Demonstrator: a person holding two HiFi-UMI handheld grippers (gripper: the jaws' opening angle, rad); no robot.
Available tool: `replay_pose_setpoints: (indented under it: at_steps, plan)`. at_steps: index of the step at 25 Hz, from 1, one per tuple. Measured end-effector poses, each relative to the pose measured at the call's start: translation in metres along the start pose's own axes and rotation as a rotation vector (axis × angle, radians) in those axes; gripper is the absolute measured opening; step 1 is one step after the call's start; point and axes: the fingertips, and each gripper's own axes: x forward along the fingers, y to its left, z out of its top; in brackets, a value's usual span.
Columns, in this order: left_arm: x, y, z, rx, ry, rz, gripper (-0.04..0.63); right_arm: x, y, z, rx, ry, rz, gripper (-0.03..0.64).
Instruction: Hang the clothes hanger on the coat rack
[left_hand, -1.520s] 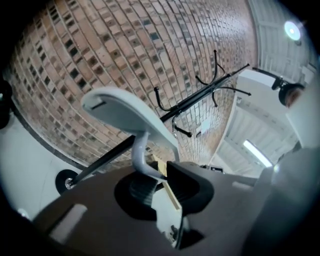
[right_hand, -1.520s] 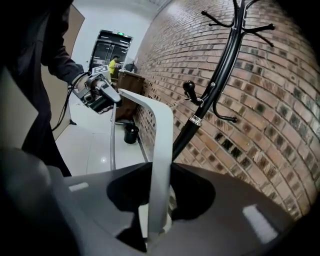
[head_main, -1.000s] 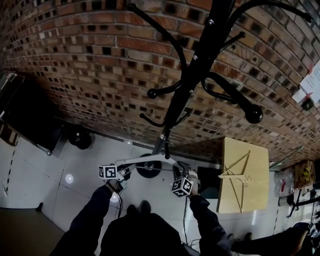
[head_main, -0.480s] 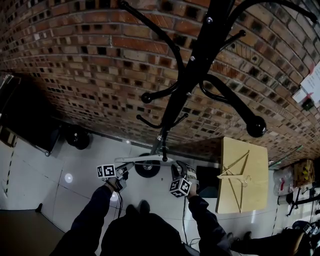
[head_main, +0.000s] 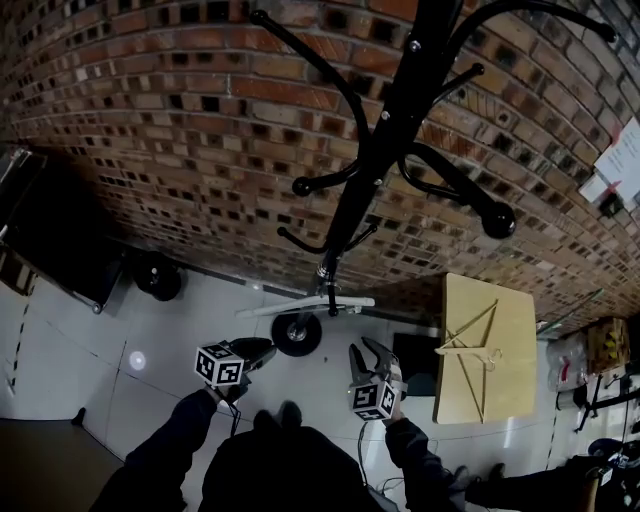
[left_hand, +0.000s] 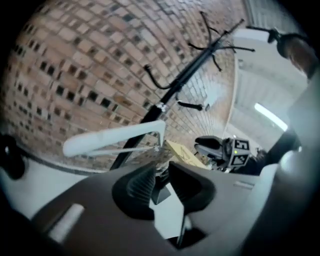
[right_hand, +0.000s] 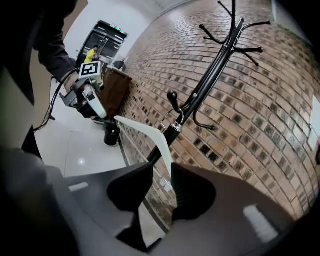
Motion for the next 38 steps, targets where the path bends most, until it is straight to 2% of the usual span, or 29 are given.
replay_pose_setpoints:
  at_steps: [3,6,10,12,17,23,29,38]
  plan:
    - [-0.007,-0.053,0.021,0.248,0.004,-0.015,0.072,-0.028,0.003,0.020,0.098,-0.021,0.030,0.112]
    - [-0.009,-0.100,0.039,0.450,0.019,-0.045,0.074,-0.051,0.001,0.044,0.132,-0.051,0.036,0.112]
    - [-0.008,-0.143,0.046,0.656,0.059,-0.080,0.074,-0.074,-0.004,0.073,0.154,-0.089,0.030,0.092]
    - [-0.009,-0.157,0.042,0.709,0.078,-0.096,0.074,-0.083,-0.002,0.082,0.161,-0.097,0.031,0.072]
    - [-0.014,-0.178,0.023,0.704,0.078,-0.130,0.074,-0.105,0.012,0.091,0.169,-0.099,0.018,0.046]
    - [-0.019,-0.198,0.002,0.640,0.033,-0.149,0.074,-0.127,0.041,0.084,0.180,-0.077,0.014,0.006]
    - [-0.030,-0.208,-0.015,0.664,0.058,-0.155,0.074,-0.139,0.057,0.090,0.173,-0.082,0.031,0.006]
    - [-0.050,-0.206,-0.020,0.665,0.038,-0.127,0.074,-0.139,0.069,0.108,0.142,-0.114,0.051,0.006]
